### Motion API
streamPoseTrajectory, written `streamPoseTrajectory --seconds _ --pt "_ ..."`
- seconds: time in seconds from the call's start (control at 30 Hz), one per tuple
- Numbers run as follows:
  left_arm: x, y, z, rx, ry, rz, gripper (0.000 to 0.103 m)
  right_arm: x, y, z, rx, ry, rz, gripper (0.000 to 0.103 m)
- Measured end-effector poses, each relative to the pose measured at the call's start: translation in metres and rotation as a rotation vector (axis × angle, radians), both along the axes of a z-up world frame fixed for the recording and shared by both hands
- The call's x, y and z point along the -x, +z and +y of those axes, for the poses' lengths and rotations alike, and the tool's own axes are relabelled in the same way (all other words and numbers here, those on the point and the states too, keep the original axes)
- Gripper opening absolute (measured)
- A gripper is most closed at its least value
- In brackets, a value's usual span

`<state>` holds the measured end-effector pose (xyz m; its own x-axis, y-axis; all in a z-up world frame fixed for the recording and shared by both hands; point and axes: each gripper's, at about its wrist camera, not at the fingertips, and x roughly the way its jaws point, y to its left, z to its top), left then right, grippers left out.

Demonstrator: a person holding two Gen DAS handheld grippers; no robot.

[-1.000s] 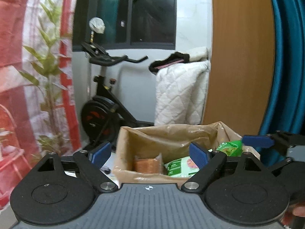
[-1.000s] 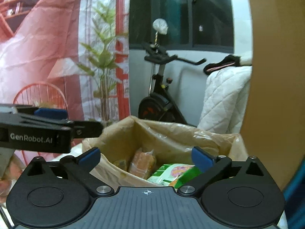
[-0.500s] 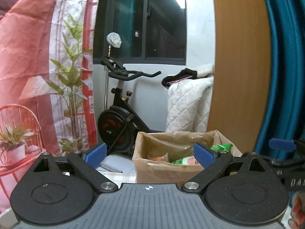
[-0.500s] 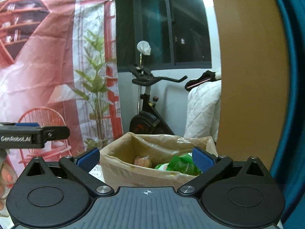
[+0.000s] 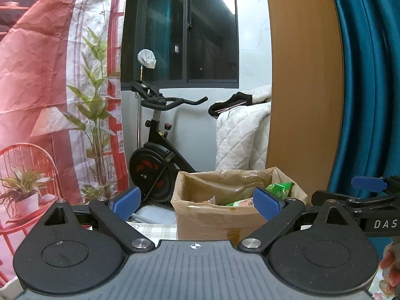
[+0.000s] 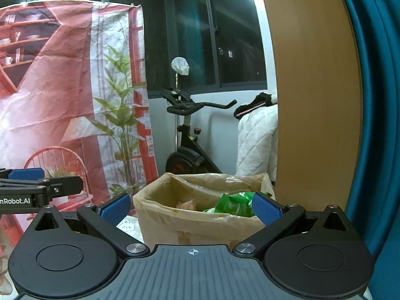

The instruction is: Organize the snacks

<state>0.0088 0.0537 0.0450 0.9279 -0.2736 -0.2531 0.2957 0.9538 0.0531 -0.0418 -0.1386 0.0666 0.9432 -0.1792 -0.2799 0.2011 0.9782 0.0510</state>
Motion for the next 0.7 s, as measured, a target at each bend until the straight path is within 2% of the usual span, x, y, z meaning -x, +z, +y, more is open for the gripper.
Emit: streamPoseTrajectory --seconds 0.7 --pt "0.012 -0.001 -0.004 0.016 0.05 -0.011 0.098 0.005 0.0 0.0 0.003 -0.034 0.004 0.102"
